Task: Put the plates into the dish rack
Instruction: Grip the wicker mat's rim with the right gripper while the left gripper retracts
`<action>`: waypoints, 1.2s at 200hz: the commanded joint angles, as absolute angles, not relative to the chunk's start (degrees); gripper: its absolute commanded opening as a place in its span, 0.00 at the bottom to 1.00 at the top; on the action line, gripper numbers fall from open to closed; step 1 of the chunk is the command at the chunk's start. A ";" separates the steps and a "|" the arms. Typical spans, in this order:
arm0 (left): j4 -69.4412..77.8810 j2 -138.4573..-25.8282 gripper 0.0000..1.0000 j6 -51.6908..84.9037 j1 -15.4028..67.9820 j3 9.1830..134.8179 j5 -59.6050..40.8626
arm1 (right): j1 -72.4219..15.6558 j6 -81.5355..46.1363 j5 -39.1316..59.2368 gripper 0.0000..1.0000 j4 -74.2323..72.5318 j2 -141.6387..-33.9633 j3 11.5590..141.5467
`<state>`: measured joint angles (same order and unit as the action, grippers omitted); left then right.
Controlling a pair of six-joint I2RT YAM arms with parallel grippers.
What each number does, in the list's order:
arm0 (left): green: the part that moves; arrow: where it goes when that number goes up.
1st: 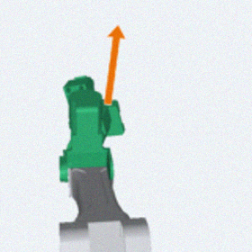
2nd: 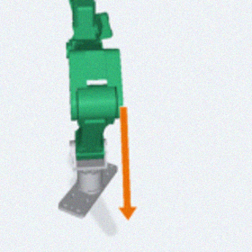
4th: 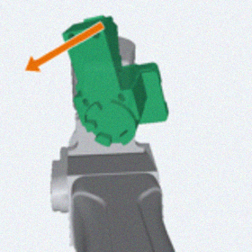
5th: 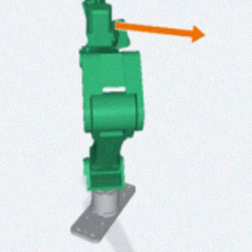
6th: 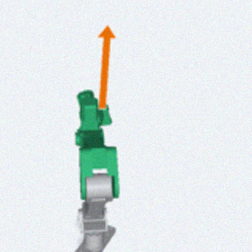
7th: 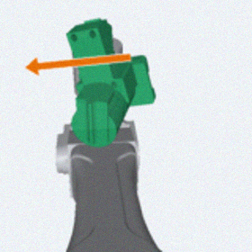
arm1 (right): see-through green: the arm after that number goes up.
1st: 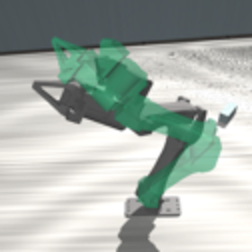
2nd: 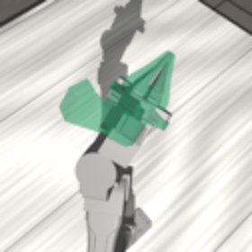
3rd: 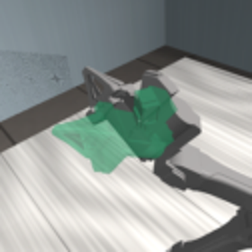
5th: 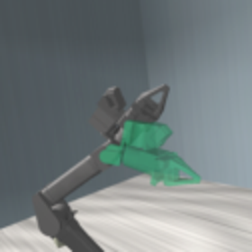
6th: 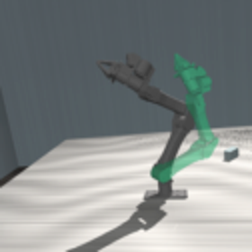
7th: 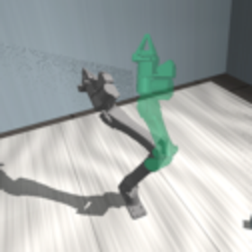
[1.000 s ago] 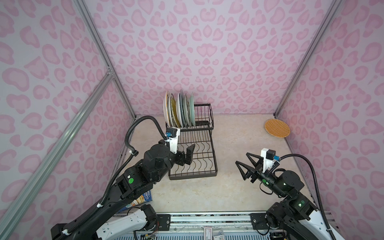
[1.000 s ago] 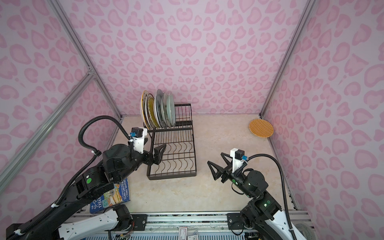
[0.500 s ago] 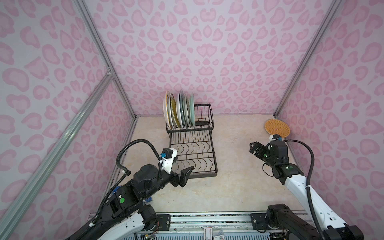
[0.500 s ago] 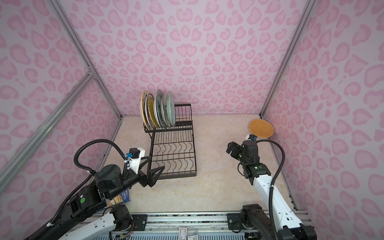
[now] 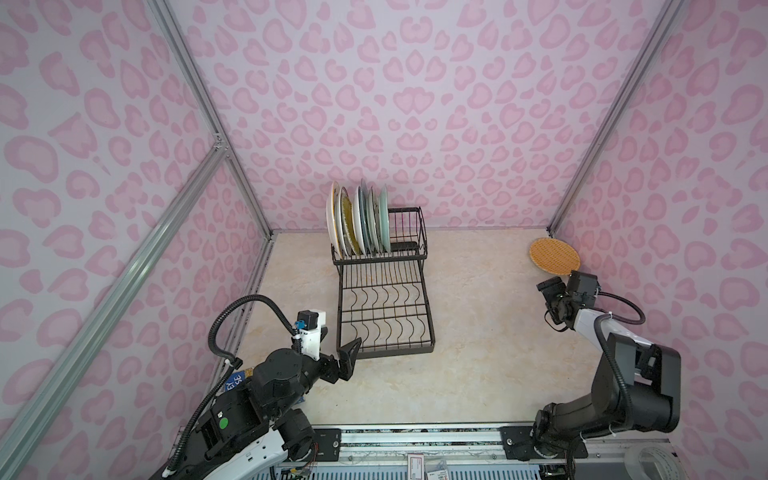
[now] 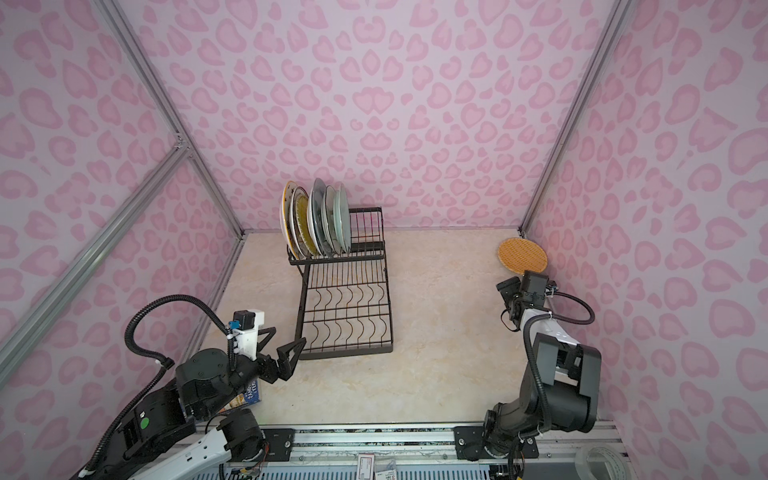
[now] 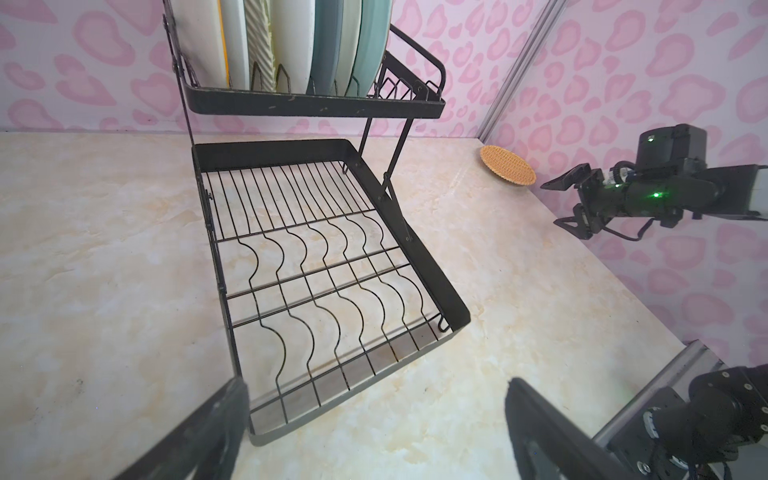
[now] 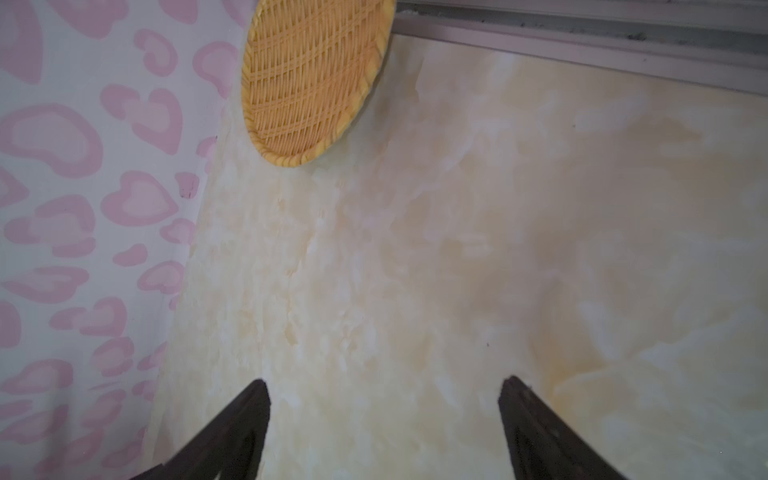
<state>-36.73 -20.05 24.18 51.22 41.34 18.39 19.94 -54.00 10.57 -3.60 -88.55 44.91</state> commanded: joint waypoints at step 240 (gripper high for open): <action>-30.91 -21.82 0.97 24.43 46.24 38.87 6.86 | 24.38 -80.00 13.84 0.56 -35.75 -123.50 59.22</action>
<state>-33.04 -21.43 25.19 46.52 39.24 7.70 24.12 -78.54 13.54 -38.46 -120.88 59.16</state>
